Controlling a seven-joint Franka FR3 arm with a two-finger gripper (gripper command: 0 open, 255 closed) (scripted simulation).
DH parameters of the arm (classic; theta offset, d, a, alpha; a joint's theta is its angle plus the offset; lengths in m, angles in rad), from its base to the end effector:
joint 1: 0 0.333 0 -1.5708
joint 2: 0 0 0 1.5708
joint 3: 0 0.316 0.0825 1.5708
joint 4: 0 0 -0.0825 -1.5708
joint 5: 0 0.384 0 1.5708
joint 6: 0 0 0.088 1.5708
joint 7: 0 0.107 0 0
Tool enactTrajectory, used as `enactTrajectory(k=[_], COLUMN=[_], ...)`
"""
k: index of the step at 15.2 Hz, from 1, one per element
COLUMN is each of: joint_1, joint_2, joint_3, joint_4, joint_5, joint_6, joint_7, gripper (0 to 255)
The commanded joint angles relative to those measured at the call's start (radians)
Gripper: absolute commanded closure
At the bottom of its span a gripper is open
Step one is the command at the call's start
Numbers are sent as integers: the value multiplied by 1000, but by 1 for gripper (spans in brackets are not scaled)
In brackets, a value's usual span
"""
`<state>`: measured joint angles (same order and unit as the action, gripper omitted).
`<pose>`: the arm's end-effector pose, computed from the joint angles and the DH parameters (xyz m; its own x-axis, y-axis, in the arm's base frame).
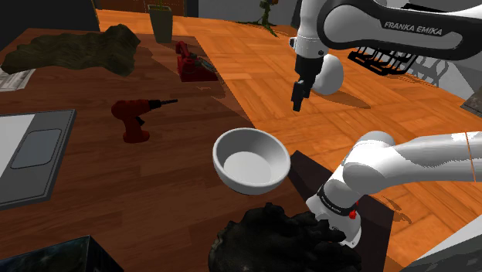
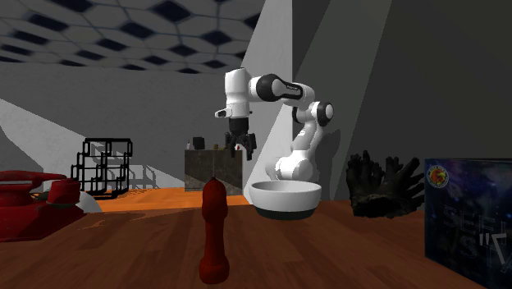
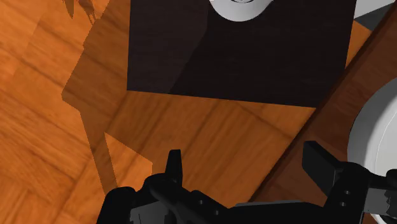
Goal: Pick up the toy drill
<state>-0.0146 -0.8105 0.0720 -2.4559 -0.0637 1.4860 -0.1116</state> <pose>0.2868 0.0138 0.5445 0.9764 0.1313 -0.1712 0.1493 -0.9840 0.0969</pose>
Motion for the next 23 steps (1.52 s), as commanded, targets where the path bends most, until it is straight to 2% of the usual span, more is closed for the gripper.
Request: enactTrajectory(k=[1,12,23], joint_1=[0,81,152], joint_2=[0,375,723], joint_3=[0,82,181], joint_4=[0,251,591], joint_5=[0,13,-31], joint_6=[0,170,218], joint_7=[0,-72,-127], gripper=[0,0,0])
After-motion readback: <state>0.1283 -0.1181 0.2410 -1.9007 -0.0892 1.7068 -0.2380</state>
